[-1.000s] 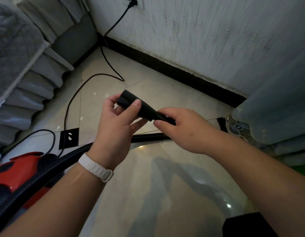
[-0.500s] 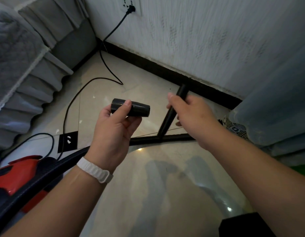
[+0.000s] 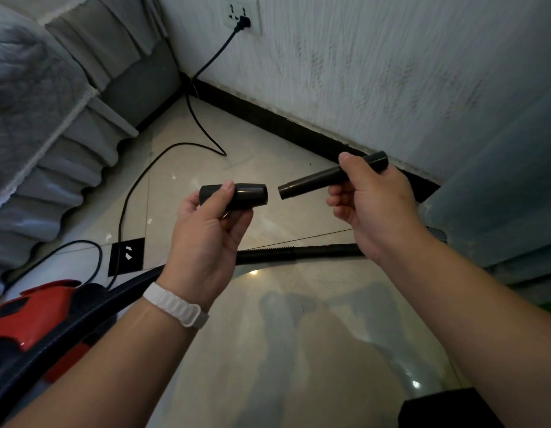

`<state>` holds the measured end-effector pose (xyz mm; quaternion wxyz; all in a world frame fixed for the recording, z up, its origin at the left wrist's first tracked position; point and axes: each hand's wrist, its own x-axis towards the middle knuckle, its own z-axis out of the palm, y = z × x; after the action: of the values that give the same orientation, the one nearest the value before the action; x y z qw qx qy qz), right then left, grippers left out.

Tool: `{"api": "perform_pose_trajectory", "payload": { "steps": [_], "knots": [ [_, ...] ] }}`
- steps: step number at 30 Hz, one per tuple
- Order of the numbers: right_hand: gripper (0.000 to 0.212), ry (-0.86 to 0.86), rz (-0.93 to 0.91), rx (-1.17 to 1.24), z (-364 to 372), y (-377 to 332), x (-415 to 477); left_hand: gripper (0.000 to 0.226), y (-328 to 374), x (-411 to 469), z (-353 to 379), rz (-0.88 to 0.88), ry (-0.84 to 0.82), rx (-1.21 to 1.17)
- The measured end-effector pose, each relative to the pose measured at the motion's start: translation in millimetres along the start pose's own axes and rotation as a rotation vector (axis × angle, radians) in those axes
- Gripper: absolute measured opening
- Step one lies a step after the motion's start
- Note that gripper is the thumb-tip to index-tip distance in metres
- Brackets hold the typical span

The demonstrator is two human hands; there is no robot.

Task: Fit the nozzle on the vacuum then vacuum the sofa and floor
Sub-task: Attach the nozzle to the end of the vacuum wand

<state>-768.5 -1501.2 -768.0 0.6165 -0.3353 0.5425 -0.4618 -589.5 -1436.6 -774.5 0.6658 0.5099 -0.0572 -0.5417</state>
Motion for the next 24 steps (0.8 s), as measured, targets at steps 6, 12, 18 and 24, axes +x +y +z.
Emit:
{"api": "perform_pose_trajectory", "payload": {
  "steps": [6,12,18,24],
  "knots": [
    [0.023,-0.108,0.014,0.01,1,-2,-5,0.018,0,1,-2,0.007,-0.016,0.03],
    [0.012,-0.279,0.153,-0.02,-5,-5,-6,0.017,1,6,-7,0.037,0.024,0.017],
    [0.01,-0.376,0.11,-0.292,-12,-2,-7,0.014,1,7,-8,0.069,0.037,0.068],
    [0.02,-0.494,-0.148,-0.994,-14,2,-18,0.012,-5,3,-7,0.118,0.056,0.241]
  ]
}}
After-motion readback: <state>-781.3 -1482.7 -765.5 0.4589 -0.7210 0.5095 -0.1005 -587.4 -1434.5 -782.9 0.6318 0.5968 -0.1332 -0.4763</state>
